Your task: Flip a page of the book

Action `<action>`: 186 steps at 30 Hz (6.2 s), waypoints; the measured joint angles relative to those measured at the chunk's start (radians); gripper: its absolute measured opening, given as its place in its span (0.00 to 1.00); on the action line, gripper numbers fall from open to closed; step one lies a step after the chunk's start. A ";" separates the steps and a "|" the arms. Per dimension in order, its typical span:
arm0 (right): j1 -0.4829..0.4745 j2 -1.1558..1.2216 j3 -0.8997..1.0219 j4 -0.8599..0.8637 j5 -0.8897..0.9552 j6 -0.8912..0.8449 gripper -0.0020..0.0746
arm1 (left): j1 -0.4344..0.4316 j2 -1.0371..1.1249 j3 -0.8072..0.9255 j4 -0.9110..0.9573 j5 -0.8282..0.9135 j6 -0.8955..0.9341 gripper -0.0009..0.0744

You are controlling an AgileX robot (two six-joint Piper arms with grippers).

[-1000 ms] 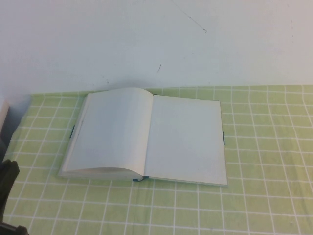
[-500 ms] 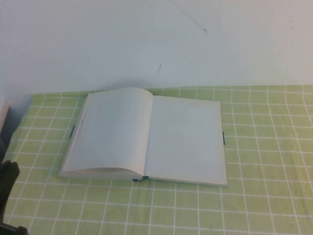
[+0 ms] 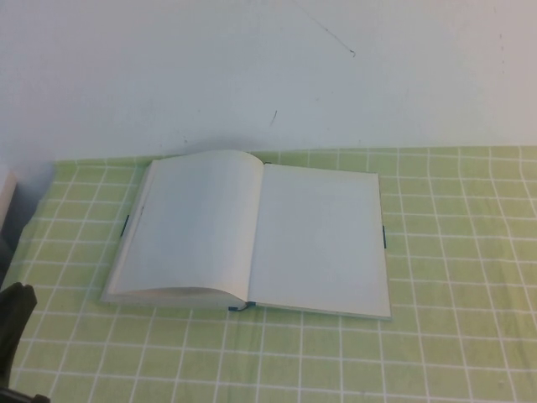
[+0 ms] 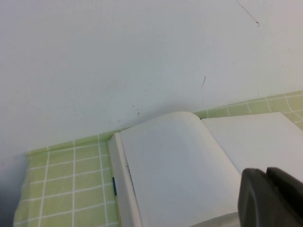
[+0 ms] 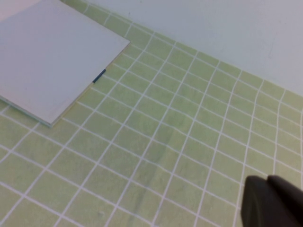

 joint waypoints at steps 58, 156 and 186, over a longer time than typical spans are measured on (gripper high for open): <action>0.000 0.000 0.000 0.002 0.031 0.000 0.02 | 0.290 -0.415 0.300 -0.149 0.266 0.034 0.01; -0.369 -0.299 0.421 0.159 -0.242 0.001 0.02 | 0.290 -0.415 0.297 -0.149 0.282 0.037 0.01; -0.369 -0.299 0.421 0.159 -0.242 0.003 0.02 | 0.290 -0.415 0.297 -0.149 0.282 0.034 0.01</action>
